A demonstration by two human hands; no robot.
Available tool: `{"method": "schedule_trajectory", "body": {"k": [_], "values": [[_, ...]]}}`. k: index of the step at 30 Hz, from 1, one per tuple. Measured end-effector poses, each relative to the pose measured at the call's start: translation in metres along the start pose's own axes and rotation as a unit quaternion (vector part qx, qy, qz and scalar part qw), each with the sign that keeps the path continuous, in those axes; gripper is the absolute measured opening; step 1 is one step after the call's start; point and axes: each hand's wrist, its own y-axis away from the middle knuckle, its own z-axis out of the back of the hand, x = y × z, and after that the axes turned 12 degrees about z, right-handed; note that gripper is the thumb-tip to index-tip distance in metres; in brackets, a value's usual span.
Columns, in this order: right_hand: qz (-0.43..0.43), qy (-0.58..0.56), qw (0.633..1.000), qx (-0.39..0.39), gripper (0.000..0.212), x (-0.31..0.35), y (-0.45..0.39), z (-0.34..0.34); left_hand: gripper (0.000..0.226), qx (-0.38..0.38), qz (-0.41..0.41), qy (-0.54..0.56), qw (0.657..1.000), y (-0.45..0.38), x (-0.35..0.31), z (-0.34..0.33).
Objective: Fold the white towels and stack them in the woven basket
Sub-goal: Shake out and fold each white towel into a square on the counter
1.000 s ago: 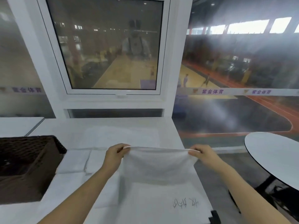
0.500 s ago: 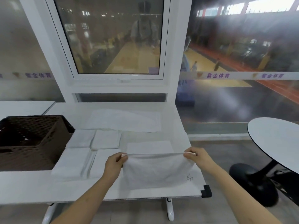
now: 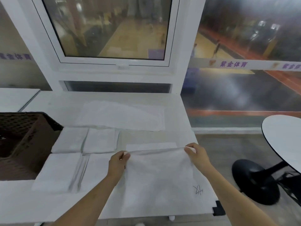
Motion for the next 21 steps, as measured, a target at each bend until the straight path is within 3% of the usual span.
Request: {"method": "schedule_trajectory", "body": {"k": [12, 21], "values": [[-0.074, -0.013, 0.996, -0.053, 0.005, -0.031, -0.081, -0.055, 0.017, -0.020, 0.028, -0.016, 0.999, -0.091, -0.008, -0.026], [-0.085, 0.001, 0.996, 0.016, 0.010, -0.082, -0.130, -0.083, 0.021, -0.070, 0.063, -0.043, 0.995, -0.148, 0.001, -0.054]]}}
